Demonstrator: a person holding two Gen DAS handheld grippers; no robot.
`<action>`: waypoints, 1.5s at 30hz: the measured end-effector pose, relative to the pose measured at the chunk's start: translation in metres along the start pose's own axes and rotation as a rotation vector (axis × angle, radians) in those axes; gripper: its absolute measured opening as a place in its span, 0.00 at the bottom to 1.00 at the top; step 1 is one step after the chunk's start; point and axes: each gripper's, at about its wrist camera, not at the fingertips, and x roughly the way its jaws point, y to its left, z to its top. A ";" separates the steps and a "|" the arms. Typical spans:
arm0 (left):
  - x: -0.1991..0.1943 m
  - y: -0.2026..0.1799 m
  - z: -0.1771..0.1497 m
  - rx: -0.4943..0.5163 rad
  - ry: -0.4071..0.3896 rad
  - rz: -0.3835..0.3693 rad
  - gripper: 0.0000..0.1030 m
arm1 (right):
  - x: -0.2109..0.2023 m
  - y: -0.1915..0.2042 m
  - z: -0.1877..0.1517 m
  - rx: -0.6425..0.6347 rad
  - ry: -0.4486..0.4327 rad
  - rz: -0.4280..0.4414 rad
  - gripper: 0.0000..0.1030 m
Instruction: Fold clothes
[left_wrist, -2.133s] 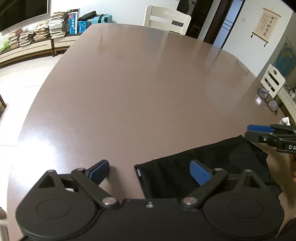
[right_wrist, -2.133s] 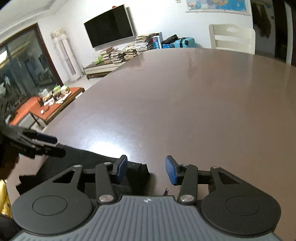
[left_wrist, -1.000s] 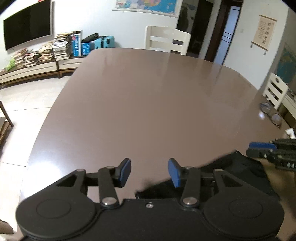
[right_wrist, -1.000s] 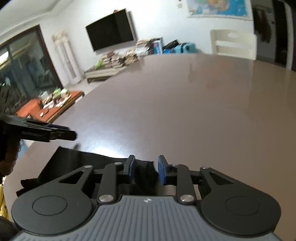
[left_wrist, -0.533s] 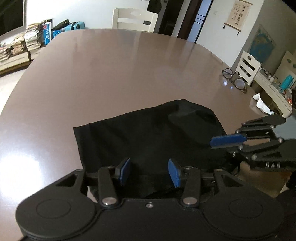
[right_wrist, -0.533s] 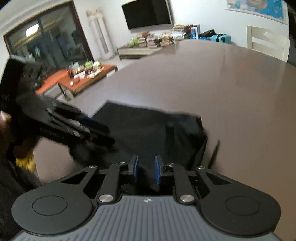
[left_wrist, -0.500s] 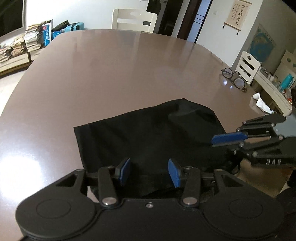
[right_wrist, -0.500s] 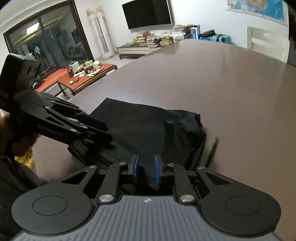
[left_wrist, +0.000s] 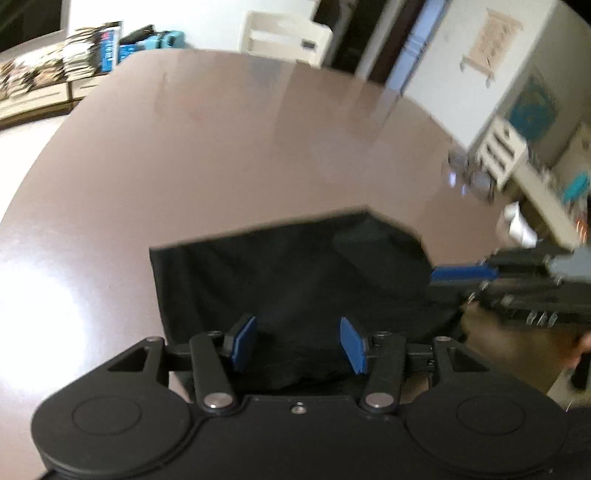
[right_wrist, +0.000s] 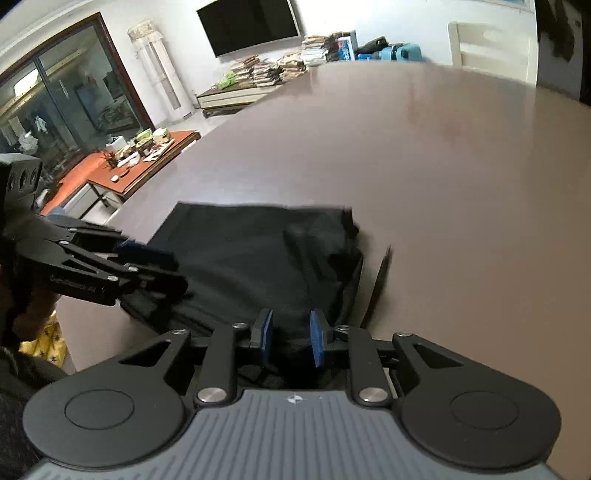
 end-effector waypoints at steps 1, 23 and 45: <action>0.002 0.001 0.005 -0.025 -0.003 0.024 0.50 | 0.003 0.003 0.005 -0.006 -0.005 -0.010 0.21; 0.043 0.005 0.036 -0.095 -0.005 0.173 0.65 | 0.082 0.015 0.043 0.029 0.016 -0.161 0.03; 0.041 -0.002 0.042 -0.034 -0.046 0.082 0.67 | 0.068 0.014 0.035 0.123 -0.008 -0.242 0.04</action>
